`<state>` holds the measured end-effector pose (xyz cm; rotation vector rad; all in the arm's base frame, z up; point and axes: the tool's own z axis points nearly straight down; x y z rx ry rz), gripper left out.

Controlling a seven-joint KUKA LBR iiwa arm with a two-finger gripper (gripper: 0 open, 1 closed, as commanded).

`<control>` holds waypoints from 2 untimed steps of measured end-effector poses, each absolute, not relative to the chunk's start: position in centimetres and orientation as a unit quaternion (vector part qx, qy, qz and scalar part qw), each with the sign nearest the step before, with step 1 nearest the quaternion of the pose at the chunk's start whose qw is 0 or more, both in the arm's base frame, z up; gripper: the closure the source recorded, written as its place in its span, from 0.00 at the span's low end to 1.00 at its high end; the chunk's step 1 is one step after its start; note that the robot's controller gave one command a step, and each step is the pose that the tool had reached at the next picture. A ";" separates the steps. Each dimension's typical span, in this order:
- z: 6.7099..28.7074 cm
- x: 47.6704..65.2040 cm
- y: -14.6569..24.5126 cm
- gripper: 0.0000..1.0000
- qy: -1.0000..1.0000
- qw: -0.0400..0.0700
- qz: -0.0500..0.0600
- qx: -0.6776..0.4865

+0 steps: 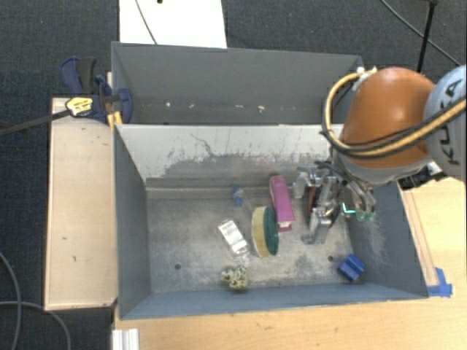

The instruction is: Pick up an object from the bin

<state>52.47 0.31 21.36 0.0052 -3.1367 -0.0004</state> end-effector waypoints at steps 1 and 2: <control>6.7 56.4 2.5 0.00 -0.997 0.003 0.000 0.082; 7.3 56.8 2.4 1.00 -0.997 -0.003 0.001 0.081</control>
Offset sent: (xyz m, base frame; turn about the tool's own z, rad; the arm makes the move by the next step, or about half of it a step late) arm 0.0407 0.0220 -0.1436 -0.1613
